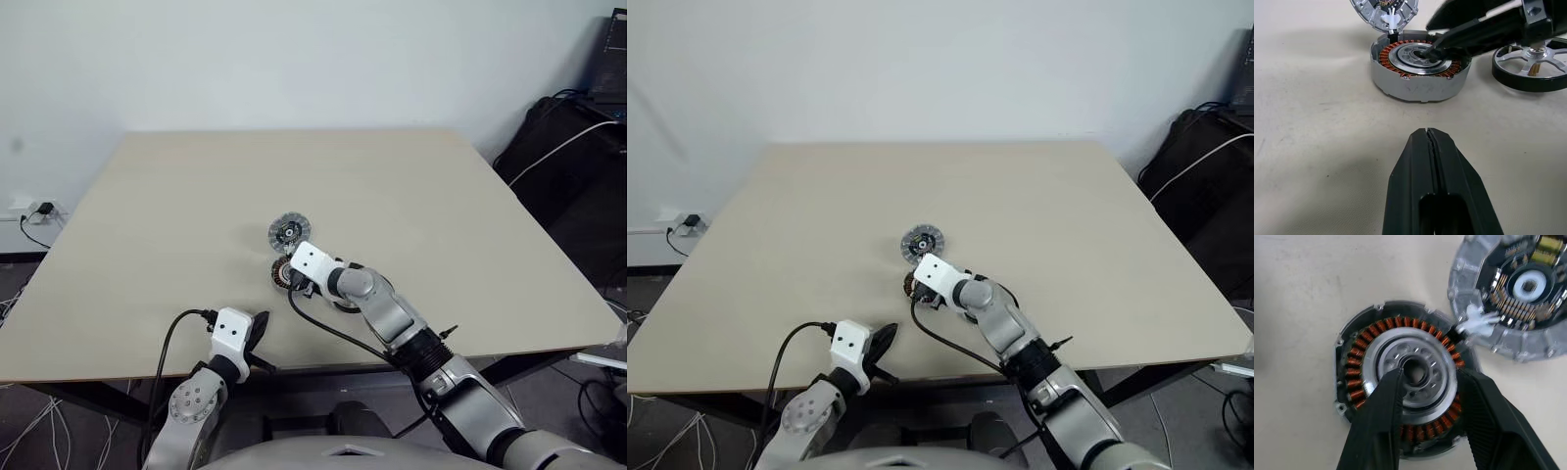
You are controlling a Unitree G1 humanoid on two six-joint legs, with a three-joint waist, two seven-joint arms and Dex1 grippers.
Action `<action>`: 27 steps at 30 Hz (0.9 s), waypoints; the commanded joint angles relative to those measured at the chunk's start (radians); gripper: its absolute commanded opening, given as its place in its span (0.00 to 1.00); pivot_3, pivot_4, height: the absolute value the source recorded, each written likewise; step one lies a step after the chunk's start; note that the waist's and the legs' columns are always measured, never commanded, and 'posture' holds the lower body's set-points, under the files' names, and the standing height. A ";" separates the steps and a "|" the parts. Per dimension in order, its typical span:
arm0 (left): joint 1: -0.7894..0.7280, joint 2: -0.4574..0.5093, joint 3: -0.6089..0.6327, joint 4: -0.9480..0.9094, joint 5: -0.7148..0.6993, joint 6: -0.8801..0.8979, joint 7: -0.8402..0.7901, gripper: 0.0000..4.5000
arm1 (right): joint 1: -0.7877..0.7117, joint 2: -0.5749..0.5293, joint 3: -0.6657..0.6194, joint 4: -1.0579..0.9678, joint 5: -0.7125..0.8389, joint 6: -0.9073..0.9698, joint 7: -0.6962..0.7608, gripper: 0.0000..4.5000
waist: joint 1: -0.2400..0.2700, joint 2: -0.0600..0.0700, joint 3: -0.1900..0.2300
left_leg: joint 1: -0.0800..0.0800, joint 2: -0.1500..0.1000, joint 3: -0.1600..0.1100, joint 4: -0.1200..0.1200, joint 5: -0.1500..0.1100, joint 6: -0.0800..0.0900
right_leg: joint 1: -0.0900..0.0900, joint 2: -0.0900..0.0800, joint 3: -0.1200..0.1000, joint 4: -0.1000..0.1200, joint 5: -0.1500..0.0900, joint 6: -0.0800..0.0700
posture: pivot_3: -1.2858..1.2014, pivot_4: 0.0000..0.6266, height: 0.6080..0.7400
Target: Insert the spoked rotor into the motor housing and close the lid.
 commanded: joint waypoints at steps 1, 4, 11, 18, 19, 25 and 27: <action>-0.007 -0.008 -0.002 -0.025 -0.007 -0.008 0.002 0.01 | -0.046 0.003 0.007 -0.011 -0.027 -0.034 -0.002 0.41 | 0.001 0.000 0.000 | 0.000 0.000 0.000 0.000 0.000 0.000 | 0.000 0.000 0.000 0.000 0.000 0.000 | 0.52 0.00 1.00; -0.006 -0.012 -0.001 -0.023 -0.006 -0.011 0.004 0.01 | -0.059 0.007 0.012 0.007 -0.042 -0.045 -0.001 0.41 | 0.002 0.000 0.000 | 0.000 0.000 0.000 0.000 0.000 0.000 | 0.000 0.000 0.000 0.000 0.000 0.001 | 0.52 0.00 1.00; -0.006 -0.017 0.001 -0.017 -0.004 -0.017 0.005 0.01 | -0.083 -0.005 0.041 0.028 -0.084 -0.066 0.023 0.41 | 0.002 0.000 0.000 | 0.000 0.000 0.000 0.000 0.001 0.002 | 0.000 0.000 0.000 0.000 0.000 0.000 | 0.52 0.00 1.00; -0.010 -0.024 0.000 -0.002 -0.004 -0.026 0.005 0.01 | -0.121 -0.033 0.078 0.064 -0.134 -0.092 0.060 0.41 | 0.002 0.000 0.000 | 0.000 0.000 0.000 0.000 0.002 0.003 | 0.000 0.000 0.000 0.000 0.000 0.001 | 0.52 0.00 1.00; -0.011 -0.025 0.000 -0.001 -0.004 -0.028 0.005 0.01 | -0.125 -0.035 0.081 0.070 -0.139 -0.095 0.064 0.41 | 0.002 0.000 0.000 | 0.000 0.000 0.000 0.000 0.002 0.004 | 0.000 0.000 0.000 0.000 0.000 0.000 | 0.52 0.00 1.00; -0.012 -0.029 0.002 0.009 -0.006 -0.037 0.008 0.01 | -0.153 -0.053 0.109 0.108 -0.172 -0.132 0.107 0.41 | 0.002 0.000 0.000 | 0.000 0.000 0.000 0.000 0.003 0.005 | 0.000 0.000 0.000 0.000 0.000 0.001 | 0.52 0.00 1.00; -0.013 -0.031 0.003 0.013 -0.007 -0.039 0.008 0.01 | -0.167 -0.057 0.119 0.126 -0.185 -0.150 0.121 0.41 | 0.002 0.000 0.000 | 0.000 0.000 0.000 0.000 0.003 0.004 | 0.000 0.000 0.000 0.000 0.000 0.001 | 0.52 0.00 1.00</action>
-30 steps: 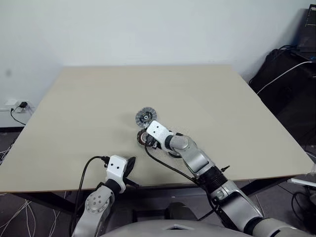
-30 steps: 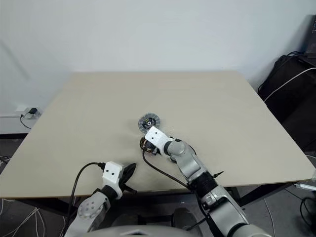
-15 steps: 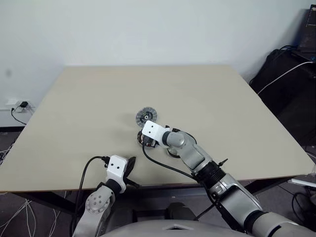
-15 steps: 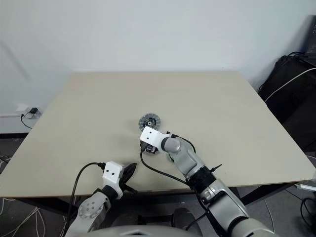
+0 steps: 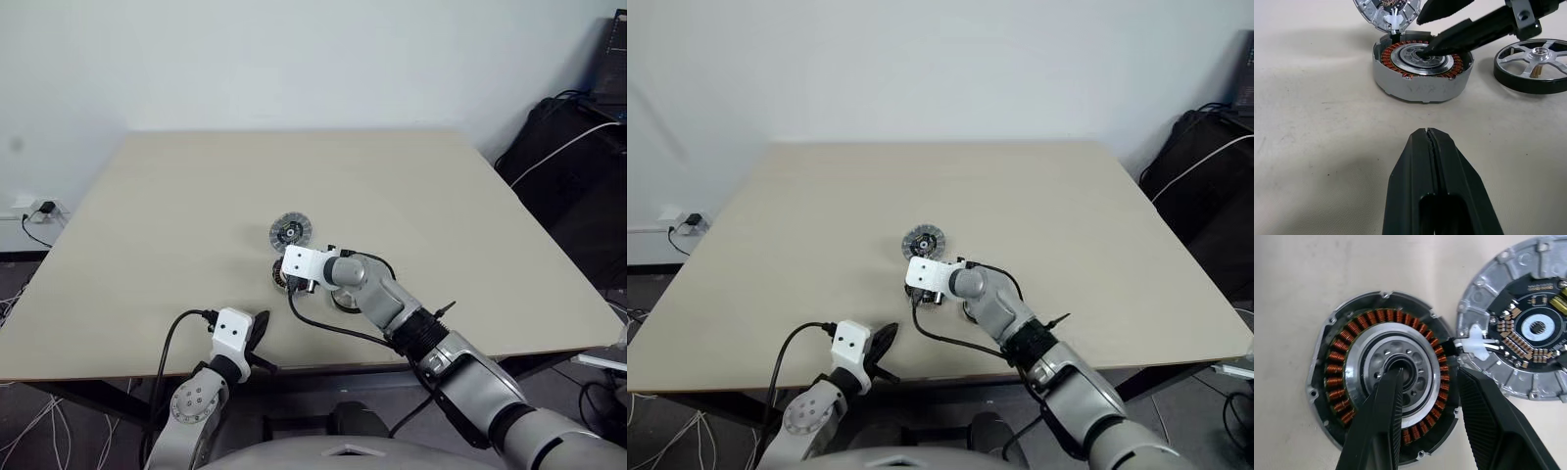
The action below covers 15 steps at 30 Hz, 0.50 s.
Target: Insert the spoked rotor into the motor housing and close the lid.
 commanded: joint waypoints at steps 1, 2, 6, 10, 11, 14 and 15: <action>-0.011 -0.010 0.002 0.002 -0.007 -0.029 0.004 0.01 | -0.052 -0.005 0.013 0.015 -0.028 -0.041 0.025 0.41 | 0.000 0.000 0.000 | 0.000 0.000 0.000 0.000 0.000 0.000 | 0.000 0.000 0.000 0.000 0.000 0.000 | 0.52 0.00 1.00; -0.012 -0.011 0.003 0.004 -0.007 -0.030 0.004 0.01 | -0.059 -0.005 0.017 0.025 -0.034 -0.049 0.031 0.41 | 0.000 0.000 0.000 | 0.000 0.000 0.000 0.000 0.000 0.000 | 0.000 0.000 0.000 0.000 0.000 0.000 | 0.52 0.00 1.00; -0.012 -0.014 0.003 0.012 -0.007 -0.038 0.004 0.01 | -0.086 -0.006 0.034 0.064 -0.055 -0.083 0.054 0.41 | 0.000 0.000 0.000 | 0.000 0.000 0.000 0.000 0.000 0.000 | 0.000 0.000 0.000 0.000 0.000 0.000 | 0.52 0.00 1.00; -0.010 -0.018 0.004 0.019 -0.009 -0.047 0.005 0.01 | -0.115 -0.006 0.046 0.105 -0.075 -0.117 0.072 0.41 | 0.000 0.000 0.000 | 0.000 0.000 0.000 0.000 0.000 0.000 | 0.000 0.000 0.000 0.000 0.000 0.001 | 0.52 0.00 1.00; -0.009 -0.019 0.004 0.019 -0.009 -0.048 0.005 0.01 | -0.121 -0.006 0.049 0.112 -0.079 -0.126 0.078 0.41 | 0.000 0.000 0.000 | 0.000 0.000 0.000 0.000 0.000 0.000 | 0.000 0.000 0.000 0.000 0.000 0.001 | 0.52 0.00 1.00; -0.008 -0.022 0.006 0.019 -0.008 -0.050 0.007 0.01 | -0.136 -0.007 0.060 0.130 -0.095 -0.152 0.095 0.41 | 0.000 0.000 0.000 | 0.000 0.000 0.000 0.000 0.000 0.000 | 0.000 0.000 0.000 0.000 0.001 0.001 | 0.52 0.00 1.00; -0.008 -0.023 0.006 0.017 -0.008 -0.049 0.007 0.01 | -0.141 -0.007 0.065 0.136 -0.102 -0.162 0.102 0.41 | 0.000 0.000 0.000 | 0.000 0.000 0.000 0.000 0.000 0.000 | 0.000 0.000 0.000 0.000 0.001 0.001 | 0.52 0.00 1.00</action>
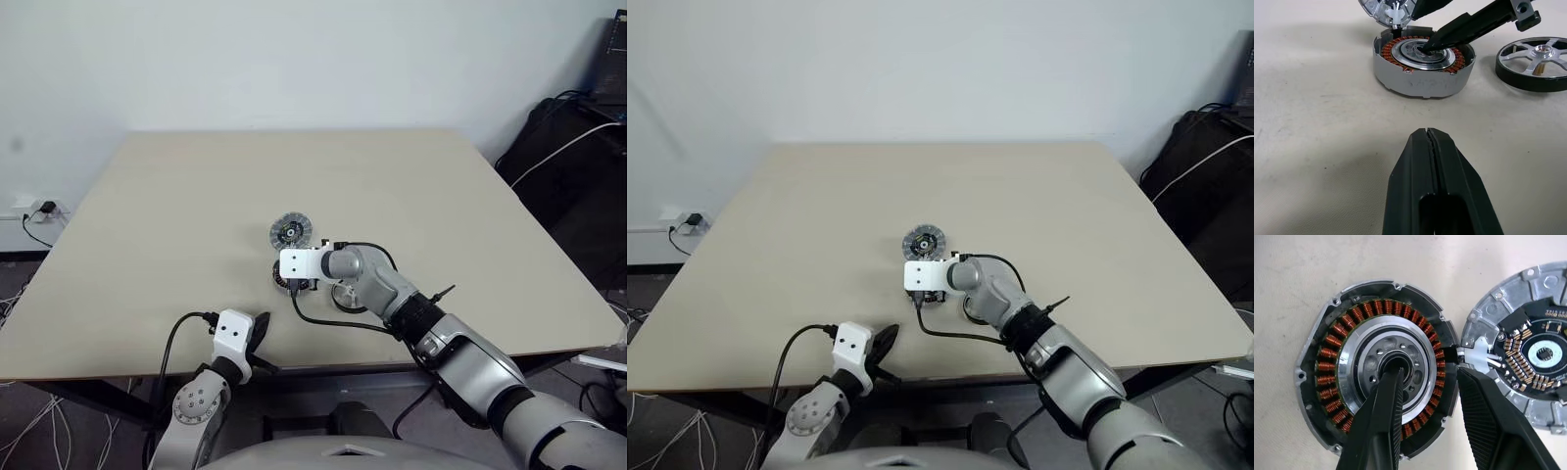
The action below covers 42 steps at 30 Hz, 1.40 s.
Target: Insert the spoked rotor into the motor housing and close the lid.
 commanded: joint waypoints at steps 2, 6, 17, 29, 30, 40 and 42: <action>-0.007 -0.008 0.003 -0.020 -0.007 -0.023 0.007 0.01 | -0.041 0.001 0.017 0.018 -0.031 -0.049 0.031 0.41 | 0.000 0.000 0.000 | 0.000 0.000 0.000 0.000 0.000 0.000 | 0.000 0.000 0.000 0.000 0.000 0.000 | 0.52 0.00 1.00; -0.008 -0.010 0.001 -0.027 -0.006 -0.018 0.010 0.01 | -0.045 0.003 0.024 0.026 -0.044 -0.071 0.046 0.41 | 0.000 0.000 0.000 | 0.000 0.000 0.000 0.000 0.000 0.000 | 0.000 0.000 0.000 0.001 0.000 0.000 | 0.52 0.00 1.00; -0.014 -0.011 -0.007 -0.026 -0.008 -0.015 0.013 0.01 | -0.048 0.012 0.034 0.044 -0.076 -0.102 0.070 0.41 | 0.000 0.000 0.000 | 0.001 0.000 0.000 0.000 -0.001 -0.003 | 0.000 0.000 0.000 0.001 0.000 0.000 | 0.52 0.00 1.00; -0.007 -0.021 -0.010 -0.019 -0.009 -0.024 0.014 0.01 | -0.083 0.039 0.039 0.119 -0.109 -0.098 0.080 0.41 | -0.002 0.000 -0.001 | 0.003 0.000 0.000 0.001 -0.002 -0.004 | 0.002 0.000 0.000 0.003 -0.001 -0.001 | 0.52 0.00 1.00; -0.006 -0.022 -0.010 -0.018 -0.010 -0.025 0.014 0.01 | -0.084 0.041 0.039 0.121 -0.109 -0.098 0.080 0.41 | -0.002 0.000 -0.001 | 0.003 0.000 0.000 0.001 -0.002 -0.004 | 0.002 0.000 0.000 0.003 -0.001 -0.001 | 0.52 0.00 1.00; 0.001 -0.024 -0.009 -0.023 -0.012 -0.022 0.015 0.01 | -0.079 0.052 0.031 0.124 -0.113 -0.108 0.083 0.01 | -0.002 0.000 -0.001 | 0.004 0.000 0.000 0.002 -0.002 -0.005 | 0.002 0.000 0.000 0.003 -0.001 -0.001 | 0.52 0.00 1.00; 0.001 -0.025 -0.010 -0.025 -0.012 -0.020 0.015 0.01 | -0.077 0.052 0.031 0.123 -0.114 -0.110 0.083 0.01 | -0.002 0.000 -0.001 | 0.004 0.000 0.000 0.002 -0.002 -0.005 | 0.002 0.000 0.000 0.003 -0.001 -0.001 | 0.52 0.00 1.00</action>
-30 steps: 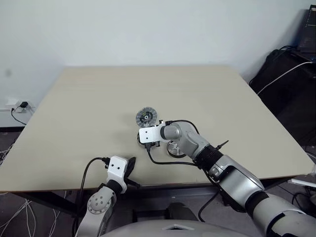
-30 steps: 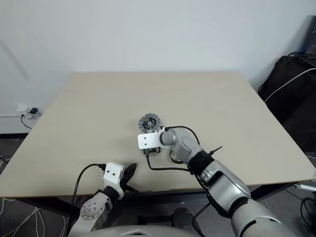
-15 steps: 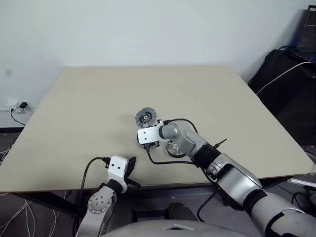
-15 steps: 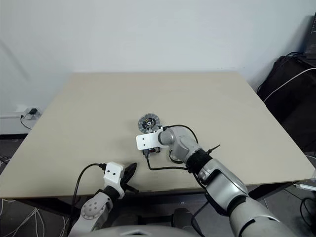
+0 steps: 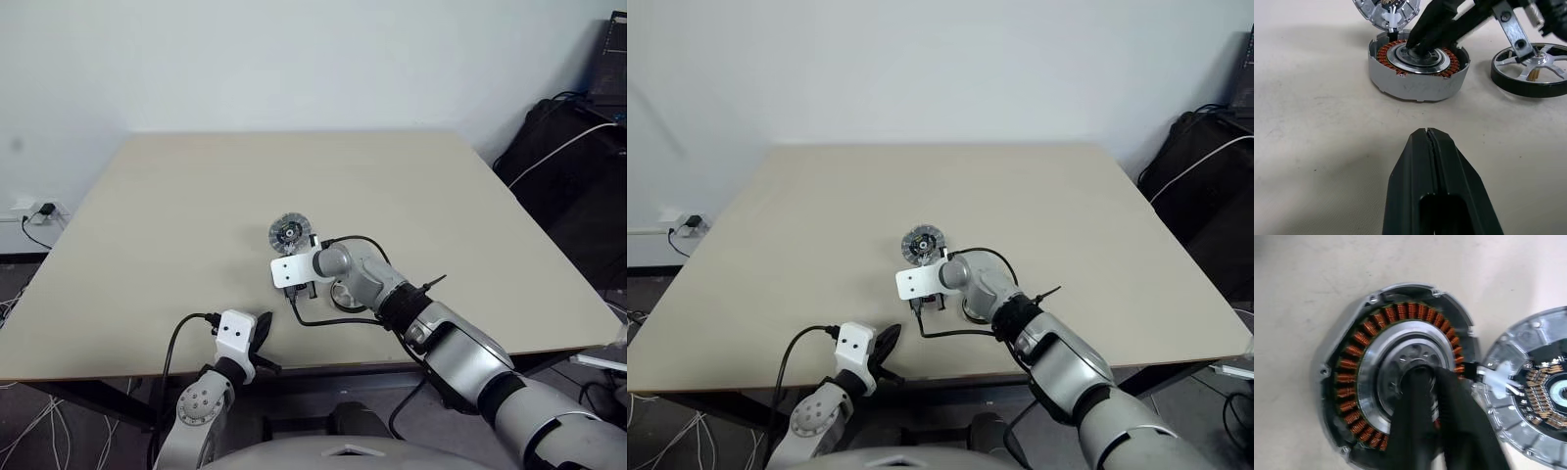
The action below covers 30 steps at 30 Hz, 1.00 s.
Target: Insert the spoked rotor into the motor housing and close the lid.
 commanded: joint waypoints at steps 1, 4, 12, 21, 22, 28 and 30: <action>-0.004 -0.006 -0.002 -0.026 -0.010 -0.018 0.000 0.01 | -0.005 0.002 -0.003 -0.003 -0.002 -0.007 0.005 0.01 | 0.000 0.000 0.000 | 0.000 0.000 0.000 0.000 0.000 0.000 | 0.000 0.000 0.000 0.000 0.000 0.000 | 0.52 0.00 1.00; -0.005 -0.009 -0.005 -0.029 -0.009 -0.015 0.003 0.01 | -0.003 0.002 -0.004 -0.007 -0.001 -0.007 0.005 0.01 | 0.000 0.000 0.000 | 0.000 0.000 0.000 0.000 0.000 0.000 | 0.000 0.000 0.000 0.000 0.000 0.000 | 0.52 0.00 1.00; -0.002 -0.012 -0.010 -0.041 -0.008 -0.005 0.006 0.01 | 0.011 -0.011 -0.035 -0.062 0.024 0.011 0.015 0.01 | 0.000 0.000 0.000 | 0.000 0.000 0.000 0.000 0.000 0.000 | 0.000 0.000 0.000 0.000 0.000 0.000 | 0.52 0.00 1.00; -0.011 -0.009 -0.008 -0.015 -0.012 -0.014 -0.006 0.01 | 0.012 -0.051 -0.057 -0.167 0.052 0.035 0.070 0.01 | 0.002 0.000 0.000 | -0.001 0.000 0.000 0.000 0.000 0.000 | -0.001 0.000 0.000 0.000 0.000 0.000 | 0.52 0.00 1.00; -0.012 -0.010 -0.008 -0.014 -0.011 -0.013 -0.006 0.01 | 0.011 -0.055 -0.054 -0.171 0.052 0.034 0.077 0.01 | 0.002 0.000 0.000 | -0.001 0.000 0.000 0.000 0.000 0.000 | -0.001 0.000 0.000 0.000 0.000 0.000 | 0.52 0.00 1.00; -0.010 -0.013 -0.015 -0.026 -0.008 -0.005 -0.002 0.01 | -0.002 -0.059 -0.029 -0.156 0.027 0.015 0.087 0.01 | 0.002 0.000 0.000 | -0.001 0.000 0.000 0.000 0.000 0.000 | -0.001 0.000 0.000 0.000 0.000 0.000 | 0.52 0.00 1.00; -0.007 -0.015 -0.019 -0.032 -0.007 -0.002 0.002 0.01 | -0.008 -0.048 -0.024 -0.136 0.021 0.009 0.074 0.01 | 0.001 0.000 0.000 | -0.001 0.000 0.000 0.000 0.000 0.000 | -0.001 0.000 0.000 0.000 0.000 0.000 | 0.52 0.00 1.00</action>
